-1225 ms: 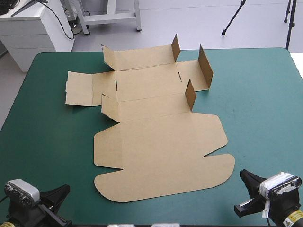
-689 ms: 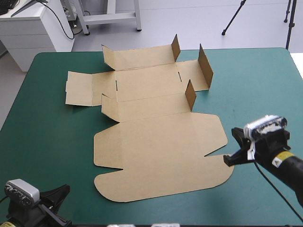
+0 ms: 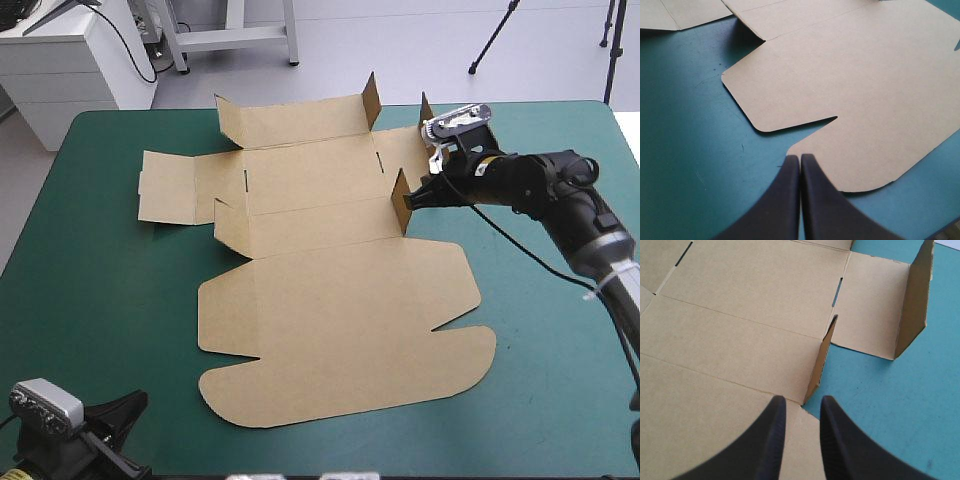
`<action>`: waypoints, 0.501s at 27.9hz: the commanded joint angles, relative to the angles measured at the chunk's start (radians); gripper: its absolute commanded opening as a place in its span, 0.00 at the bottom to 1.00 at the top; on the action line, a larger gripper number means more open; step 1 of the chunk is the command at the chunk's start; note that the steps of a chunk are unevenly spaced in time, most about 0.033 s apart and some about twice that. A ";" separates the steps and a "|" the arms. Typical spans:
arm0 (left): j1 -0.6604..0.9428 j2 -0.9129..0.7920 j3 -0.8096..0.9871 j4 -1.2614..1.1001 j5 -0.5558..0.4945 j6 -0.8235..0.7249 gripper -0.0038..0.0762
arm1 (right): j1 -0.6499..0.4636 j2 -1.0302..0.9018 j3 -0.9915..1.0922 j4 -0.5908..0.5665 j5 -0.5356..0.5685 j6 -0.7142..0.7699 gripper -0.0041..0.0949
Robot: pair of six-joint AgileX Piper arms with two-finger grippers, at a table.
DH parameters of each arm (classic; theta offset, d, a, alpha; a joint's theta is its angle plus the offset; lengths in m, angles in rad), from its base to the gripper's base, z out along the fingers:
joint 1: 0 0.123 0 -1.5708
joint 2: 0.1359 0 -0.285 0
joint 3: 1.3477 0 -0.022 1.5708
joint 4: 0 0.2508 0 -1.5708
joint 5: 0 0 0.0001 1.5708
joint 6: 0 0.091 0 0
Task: Fold the box
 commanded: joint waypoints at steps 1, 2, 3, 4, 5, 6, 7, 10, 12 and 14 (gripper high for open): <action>-0.005 0.024 -0.024 -0.010 -0.072 -0.007 0.04 | -0.001 0.043 -0.115 0.000 -0.007 -0.009 0.40; -0.005 0.024 -0.024 -0.010 -0.072 -0.007 0.04 | -0.001 0.063 -0.139 0.000 0.000 -0.009 0.44; -0.005 0.024 -0.024 -0.010 -0.072 -0.007 0.04 | -0.001 0.082 -0.161 0.000 0.008 -0.009 0.48; -0.005 0.024 -0.024 -0.010 -0.072 -0.007 0.04 | -0.001 0.098 -0.182 0.000 0.016 -0.009 0.51; -0.005 0.024 -0.024 -0.010 -0.072 -0.007 0.04 | -0.001 0.117 -0.204 0.000 0.030 -0.009 0.54; -0.005 0.024 -0.024 -0.010 -0.072 -0.007 0.04 | -0.001 0.136 -0.226 0.000 0.046 -0.009 0.56; -0.005 0.024 -0.024 -0.010 -0.072 -0.007 0.04 | -0.001 0.151 -0.243 0.000 0.061 -0.009 0.58; -0.005 0.024 -0.024 -0.010 -0.072 -0.007 0.04 | -0.001 0.207 -0.295 0.000 0.116 -0.009 0.63; -0.005 0.024 -0.024 -0.010 -0.072 -0.007 0.04 | -0.001 0.244 -0.327 0.000 0.139 -0.001 0.63; -0.005 0.024 -0.024 -0.010 -0.072 -0.007 0.04 | -0.001 0.302 -0.380 -0.023 0.156 0.047 0.63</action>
